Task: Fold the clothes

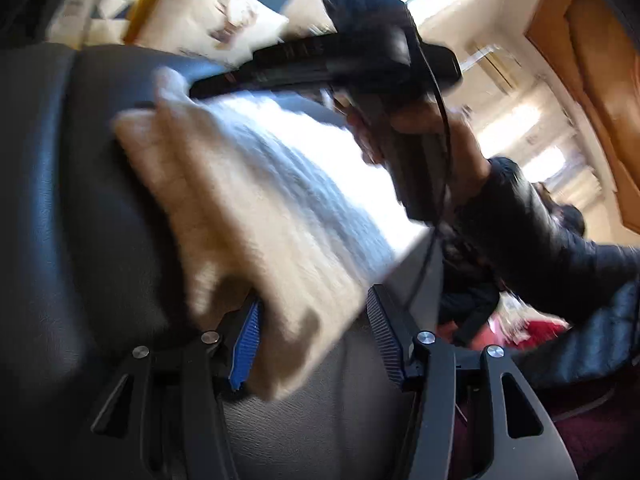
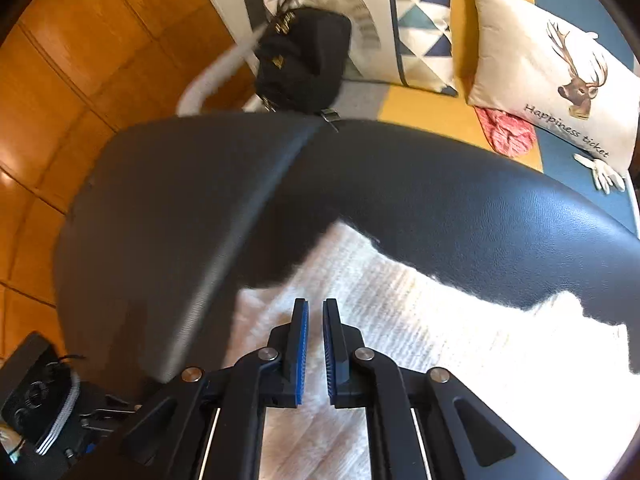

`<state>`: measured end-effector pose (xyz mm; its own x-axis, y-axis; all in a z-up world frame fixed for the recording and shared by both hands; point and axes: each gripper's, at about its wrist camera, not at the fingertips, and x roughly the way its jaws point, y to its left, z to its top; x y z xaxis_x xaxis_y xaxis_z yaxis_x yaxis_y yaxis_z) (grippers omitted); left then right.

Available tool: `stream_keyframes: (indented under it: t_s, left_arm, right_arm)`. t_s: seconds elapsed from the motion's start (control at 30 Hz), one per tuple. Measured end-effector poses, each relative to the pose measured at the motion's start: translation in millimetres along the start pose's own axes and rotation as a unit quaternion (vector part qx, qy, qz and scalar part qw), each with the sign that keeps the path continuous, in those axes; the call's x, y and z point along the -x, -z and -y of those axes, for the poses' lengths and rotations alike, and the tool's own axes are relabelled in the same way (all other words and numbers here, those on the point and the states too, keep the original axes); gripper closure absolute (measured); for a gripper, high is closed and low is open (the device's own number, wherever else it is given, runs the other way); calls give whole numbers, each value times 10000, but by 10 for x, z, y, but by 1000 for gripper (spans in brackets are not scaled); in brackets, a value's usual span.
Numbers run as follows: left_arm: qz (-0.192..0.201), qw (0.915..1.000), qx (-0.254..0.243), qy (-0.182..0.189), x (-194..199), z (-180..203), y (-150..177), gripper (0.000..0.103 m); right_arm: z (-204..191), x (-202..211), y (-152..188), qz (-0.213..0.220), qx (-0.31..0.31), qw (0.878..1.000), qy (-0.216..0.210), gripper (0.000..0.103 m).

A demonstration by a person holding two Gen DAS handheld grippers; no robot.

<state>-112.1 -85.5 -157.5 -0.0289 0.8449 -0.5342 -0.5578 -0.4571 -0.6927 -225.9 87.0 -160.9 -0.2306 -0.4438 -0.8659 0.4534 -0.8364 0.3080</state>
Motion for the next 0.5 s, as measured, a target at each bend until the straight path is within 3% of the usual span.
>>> stream_keyframes:
  t_s: [0.07,0.1,0.13,0.17,0.23,0.3,0.4,0.47,0.5]
  left_arm:
    - [-397,9991,-122,-49,-87,9,74,52]
    - [-386,9992,-120,-52,-66,24,94,59]
    - [-369,9992,-117,-55,-44,39,112,76]
    - [-209,9997,-99,-52,21,43,105,87]
    - [280,9994,-80,-190,227,57,79,96]
    - [610,9975,-119,-340,377,96,78,97]
    - [423,9970,-226,-604,228,157,173,98]
    - [-141,9961,-155,-857,-63,162,181,98]
    - [-149,9965,-45,-827,-79,150,196,98]
  right_arm:
    - [-11,-17,21,-52,73,9999,49,97]
    - [-6,-53,35,-107,119,9998,119,97]
    - [9,-107,50,-177,158,9995,204,97]
    - [25,-161,64,-247,197,9991,289,97]
    - [74,-230,82,-253,170,9990,316,100]
    - [129,-237,78,-212,35,9995,235,100]
    - [172,-258,109,-134,-36,9997,178,101]
    - [190,-274,113,-110,-73,9998,147,101]
    - [191,-276,109,-116,-71,9998,155,101]
